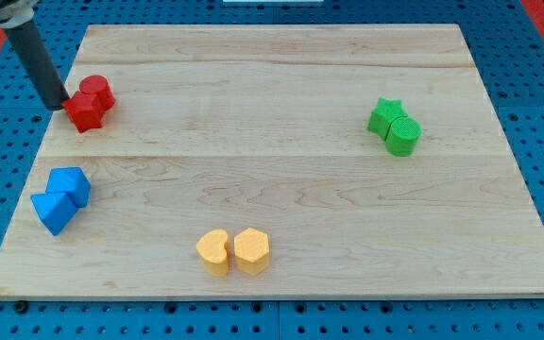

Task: Move red blocks slightly down

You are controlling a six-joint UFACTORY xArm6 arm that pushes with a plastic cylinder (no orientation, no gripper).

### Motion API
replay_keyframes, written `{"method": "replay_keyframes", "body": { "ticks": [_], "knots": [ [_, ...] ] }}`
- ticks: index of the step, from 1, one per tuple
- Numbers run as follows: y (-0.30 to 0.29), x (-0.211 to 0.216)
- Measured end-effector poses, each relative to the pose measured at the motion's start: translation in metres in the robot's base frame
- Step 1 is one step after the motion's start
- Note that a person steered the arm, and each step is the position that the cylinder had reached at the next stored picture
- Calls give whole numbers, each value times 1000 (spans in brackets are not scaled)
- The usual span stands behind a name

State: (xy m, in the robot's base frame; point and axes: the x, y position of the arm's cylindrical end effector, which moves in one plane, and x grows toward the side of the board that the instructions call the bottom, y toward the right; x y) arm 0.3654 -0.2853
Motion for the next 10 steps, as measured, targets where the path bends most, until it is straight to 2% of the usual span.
{"method": "replay_keyframes", "body": {
  "ticks": [2, 3, 5, 6, 9, 10],
  "knots": [
    [18, 14],
    [1, 8],
    [6, -72],
    [33, -81],
    [47, -78],
    [48, -65]
  ]
}}
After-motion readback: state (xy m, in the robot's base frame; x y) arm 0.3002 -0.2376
